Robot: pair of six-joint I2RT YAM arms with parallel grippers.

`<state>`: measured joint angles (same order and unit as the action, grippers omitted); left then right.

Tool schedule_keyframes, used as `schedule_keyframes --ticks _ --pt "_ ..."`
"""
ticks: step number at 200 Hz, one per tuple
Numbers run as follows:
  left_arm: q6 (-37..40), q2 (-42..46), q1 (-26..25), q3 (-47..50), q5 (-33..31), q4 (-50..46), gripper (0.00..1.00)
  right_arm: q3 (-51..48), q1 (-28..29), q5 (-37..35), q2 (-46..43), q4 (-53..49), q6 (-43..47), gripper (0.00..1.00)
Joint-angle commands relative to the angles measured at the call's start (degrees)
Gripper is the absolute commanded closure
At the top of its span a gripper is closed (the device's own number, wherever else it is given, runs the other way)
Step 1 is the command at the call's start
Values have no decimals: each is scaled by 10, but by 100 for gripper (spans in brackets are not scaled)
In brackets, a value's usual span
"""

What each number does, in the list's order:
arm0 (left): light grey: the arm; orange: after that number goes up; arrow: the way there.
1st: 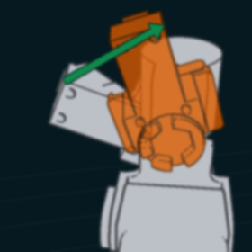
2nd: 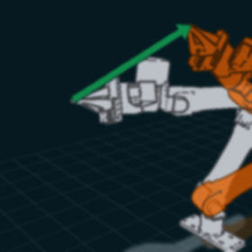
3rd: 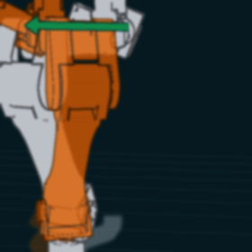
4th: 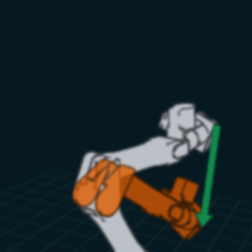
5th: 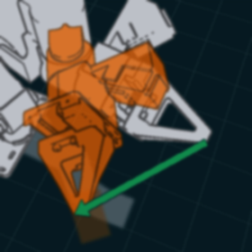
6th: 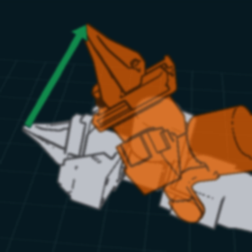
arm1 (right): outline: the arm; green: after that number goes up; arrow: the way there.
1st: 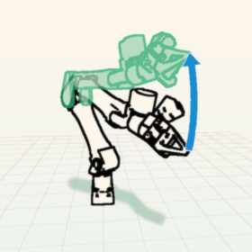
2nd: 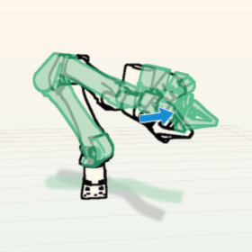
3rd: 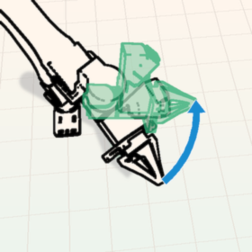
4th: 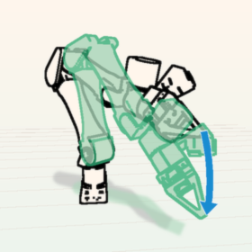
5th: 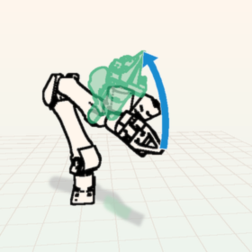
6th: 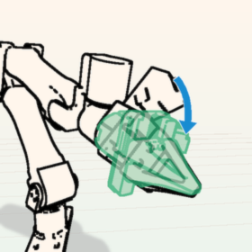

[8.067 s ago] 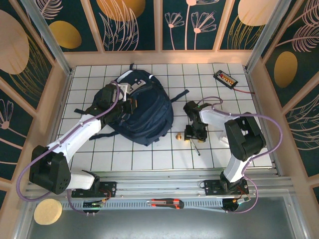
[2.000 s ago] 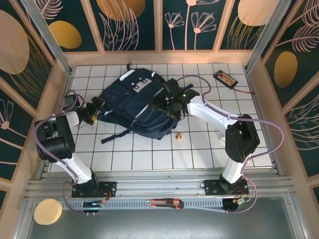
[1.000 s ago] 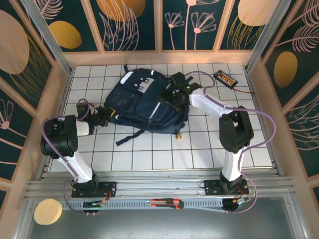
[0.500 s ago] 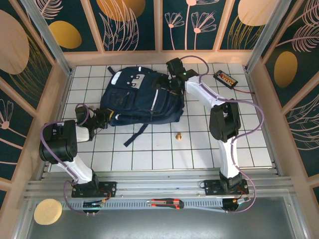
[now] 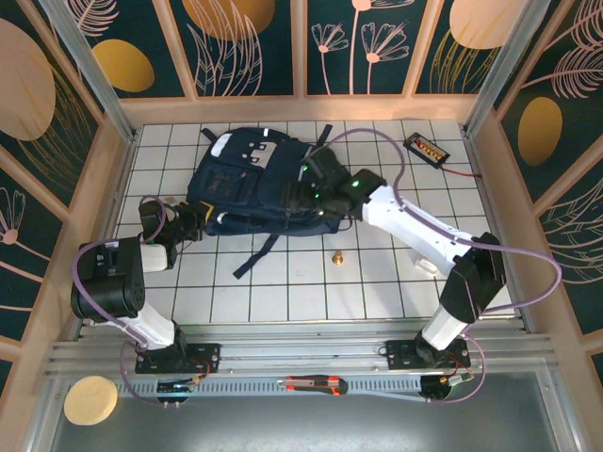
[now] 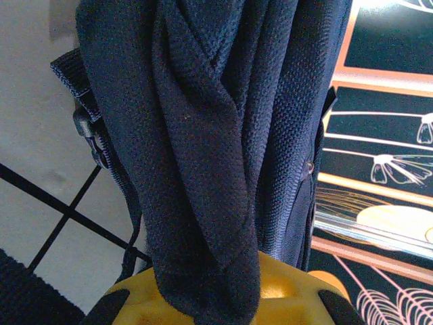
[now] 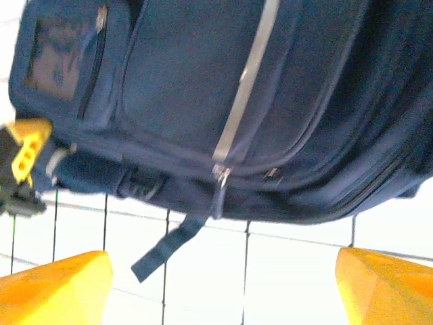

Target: Pack the student bag

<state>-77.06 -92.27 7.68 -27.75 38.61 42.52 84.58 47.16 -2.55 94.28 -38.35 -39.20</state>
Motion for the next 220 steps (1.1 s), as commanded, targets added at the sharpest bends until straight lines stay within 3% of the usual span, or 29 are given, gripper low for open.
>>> schedule_keyframes --ticks 1,92,220 --pt "-12 23 -5 -10 52 33 90 -26 25 -4 35 25 -74 16" --pt "-38 33 -7 2 58 49 90 20 39 -15 139 36 -114 34" --pt "-40 32 -7 7 58 50 89 83 14 -22 193 15 -98 45"
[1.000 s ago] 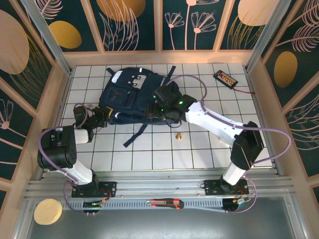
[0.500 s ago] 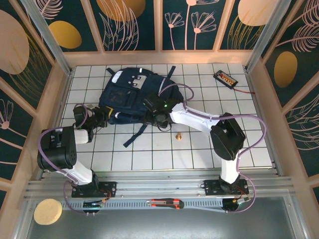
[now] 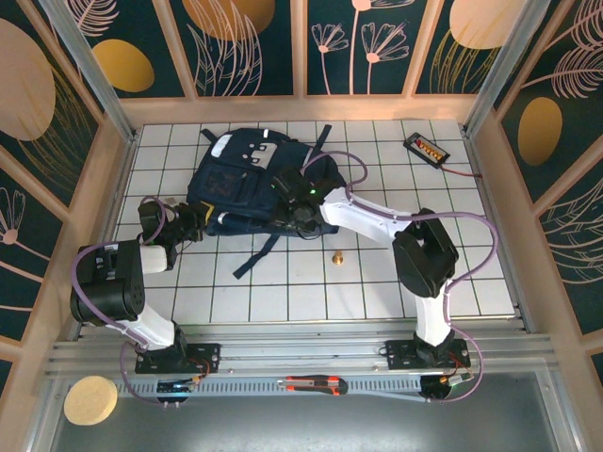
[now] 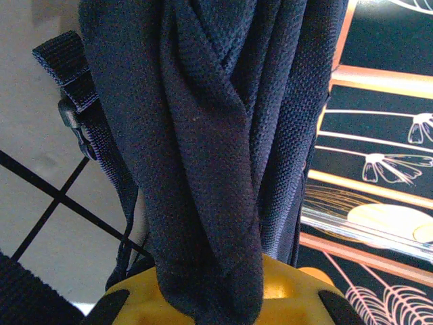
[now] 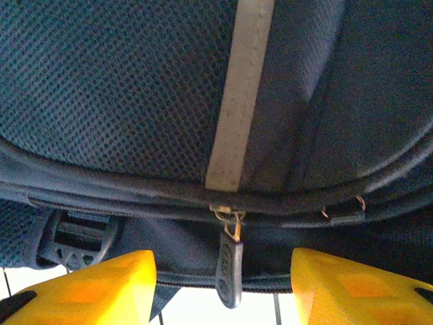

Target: Pack the student bag

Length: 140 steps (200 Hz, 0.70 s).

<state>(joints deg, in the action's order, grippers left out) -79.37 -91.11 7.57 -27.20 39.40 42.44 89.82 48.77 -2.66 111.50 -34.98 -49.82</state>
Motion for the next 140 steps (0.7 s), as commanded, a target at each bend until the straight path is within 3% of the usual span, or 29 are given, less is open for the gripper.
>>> schedule_keyframes --ticks 1,79,140 --pt "-16 21 -5 1 50 51 89 31 -3 -20 21 -19 9 45" --pt "-23 11 -9 -4 48 60 89 16 3 -17 28 -25 2 53" --pt "-24 8 -11 -10 44 59 89 39 4 -27 48 -52 9 70"
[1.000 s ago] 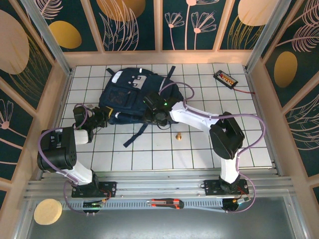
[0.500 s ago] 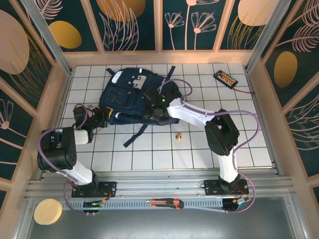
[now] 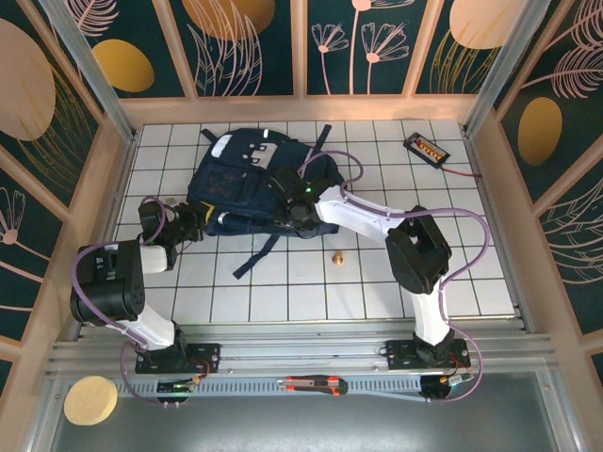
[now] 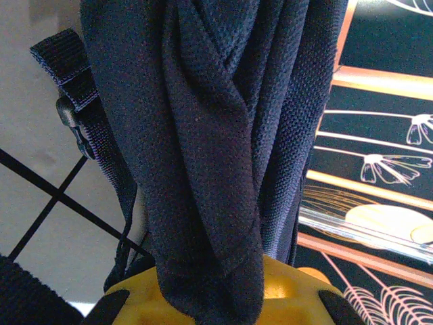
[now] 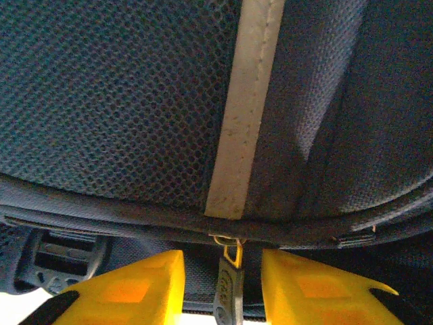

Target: Pack the student bag

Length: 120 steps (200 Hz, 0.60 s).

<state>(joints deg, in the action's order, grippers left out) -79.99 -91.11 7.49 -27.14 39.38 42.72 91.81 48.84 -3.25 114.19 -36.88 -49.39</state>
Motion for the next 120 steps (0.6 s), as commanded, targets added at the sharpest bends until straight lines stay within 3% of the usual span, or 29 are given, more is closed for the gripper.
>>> schedule_keyframes --ticks 1,86,120 --pt "-18 8 -10 -11 44 56 89 19 3 -21 22 -33 5 70" --pt "-15 8 -10 -9 41 53 90 28 4 -32 21 -52 12 100" --pt "-4 8 -10 -10 36 45 90 25 3 -42 11 -69 23 100"
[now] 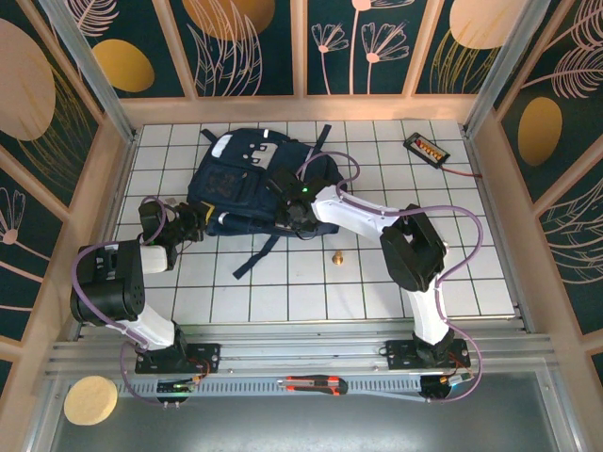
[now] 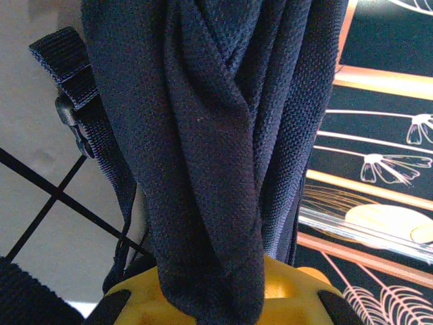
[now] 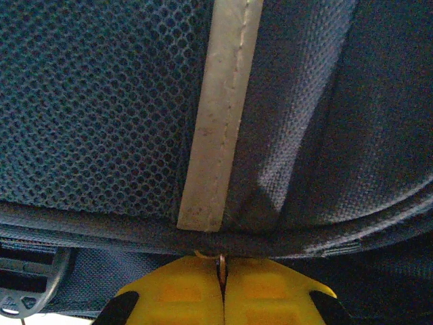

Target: Pack the student bag

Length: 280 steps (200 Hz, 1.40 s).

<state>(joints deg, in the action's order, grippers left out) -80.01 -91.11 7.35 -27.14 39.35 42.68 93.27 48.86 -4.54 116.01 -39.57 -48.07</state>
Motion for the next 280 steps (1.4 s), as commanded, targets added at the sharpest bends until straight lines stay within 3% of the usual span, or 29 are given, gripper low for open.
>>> schedule_keyframes --ticks 1,51,105,152,164,182,203,223,252,280 --pt "-4 7 -9 -10 36 45 90 10 2 -30 -8 -43 10 100" --pt "14 -34 15 -38 24 30 92 -45 -4 -56 -56 -62 26 100" --pt "48 -108 61 -135 24 -8 95 -126 -37 -69 -132 -56 53 100" --pt "55 -165 61 -225 26 -21 92 -117 -40 -30 -139 -23 75 100" --pt "66 -168 61 -246 35 -41 86 -103 -40 -13 -130 -14 73 100" --pt "118 -148 61 -268 39 -117 52 -72 -41 11 -111 0 70 100" --pt "189 -96 61 -262 28 -215 29 -24 -40 33 -83 0 76 100" --pt "193 -28 59 -205 28 -234 3 1 -39 49 -66 -1 81 100" --pt "162 55 27 -118 35 -227 1 15 -38 71 -53 3 85 100" --pt "45 94 -48 -43 20 -121 1 20 -30 86 -48 8 90 100"
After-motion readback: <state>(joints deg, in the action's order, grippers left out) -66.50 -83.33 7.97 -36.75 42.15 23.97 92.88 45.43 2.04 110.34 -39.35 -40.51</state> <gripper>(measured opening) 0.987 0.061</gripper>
